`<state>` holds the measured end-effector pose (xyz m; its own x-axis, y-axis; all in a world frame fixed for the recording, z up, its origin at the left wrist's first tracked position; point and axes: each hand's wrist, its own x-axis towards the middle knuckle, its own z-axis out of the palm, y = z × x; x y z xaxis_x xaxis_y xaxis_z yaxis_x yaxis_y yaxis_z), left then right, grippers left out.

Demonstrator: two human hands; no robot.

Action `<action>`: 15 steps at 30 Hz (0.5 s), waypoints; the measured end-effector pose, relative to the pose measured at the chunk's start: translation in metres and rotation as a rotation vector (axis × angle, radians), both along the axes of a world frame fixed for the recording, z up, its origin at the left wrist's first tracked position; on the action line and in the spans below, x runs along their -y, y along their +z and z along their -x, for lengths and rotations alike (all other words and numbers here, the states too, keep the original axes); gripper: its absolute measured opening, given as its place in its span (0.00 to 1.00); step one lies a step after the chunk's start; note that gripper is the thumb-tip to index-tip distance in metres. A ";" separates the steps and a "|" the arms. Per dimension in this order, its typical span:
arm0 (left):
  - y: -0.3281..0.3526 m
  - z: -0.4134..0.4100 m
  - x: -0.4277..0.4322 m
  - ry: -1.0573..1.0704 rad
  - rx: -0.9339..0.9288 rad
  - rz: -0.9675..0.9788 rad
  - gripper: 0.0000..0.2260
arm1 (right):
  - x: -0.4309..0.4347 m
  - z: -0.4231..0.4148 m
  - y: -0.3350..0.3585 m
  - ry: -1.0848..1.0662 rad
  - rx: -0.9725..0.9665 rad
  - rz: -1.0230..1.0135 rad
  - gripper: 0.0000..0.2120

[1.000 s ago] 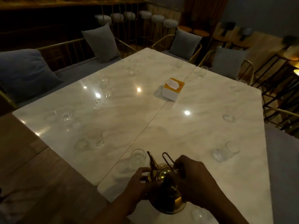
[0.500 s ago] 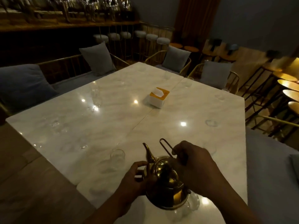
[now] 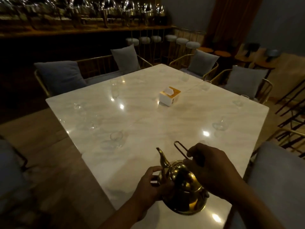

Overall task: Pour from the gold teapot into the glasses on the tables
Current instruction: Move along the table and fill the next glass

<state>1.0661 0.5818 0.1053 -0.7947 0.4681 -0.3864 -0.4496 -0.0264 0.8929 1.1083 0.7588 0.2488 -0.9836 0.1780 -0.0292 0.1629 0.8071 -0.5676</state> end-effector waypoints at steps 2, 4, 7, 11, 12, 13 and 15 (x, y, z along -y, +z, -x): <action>-0.004 -0.011 -0.008 -0.004 0.011 0.000 0.30 | -0.009 -0.010 -0.003 0.009 0.024 0.015 0.10; -0.009 -0.020 -0.013 -0.001 0.010 0.010 0.27 | -0.015 -0.018 -0.007 0.012 0.056 0.032 0.09; -0.017 -0.029 -0.020 0.016 -0.002 0.030 0.27 | -0.022 -0.028 -0.011 0.019 0.090 0.021 0.09; -0.029 -0.036 -0.029 0.028 -0.017 0.053 0.31 | -0.028 -0.033 -0.017 0.021 0.105 0.002 0.08; -0.032 -0.037 -0.030 0.024 -0.013 0.064 0.31 | -0.029 -0.034 -0.021 0.021 0.107 -0.005 0.08; -0.035 -0.037 -0.031 0.019 -0.004 0.079 0.31 | -0.030 -0.034 -0.025 0.023 0.110 -0.011 0.08; -0.042 -0.037 -0.033 0.012 0.031 0.096 0.29 | -0.032 -0.035 -0.032 0.033 0.125 -0.009 0.08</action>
<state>1.1034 0.6151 0.0637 -0.7869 0.4183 -0.4537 -0.4773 0.0535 0.8771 1.1433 0.7905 0.2171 -0.9777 0.1463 -0.1504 0.2051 0.8181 -0.5372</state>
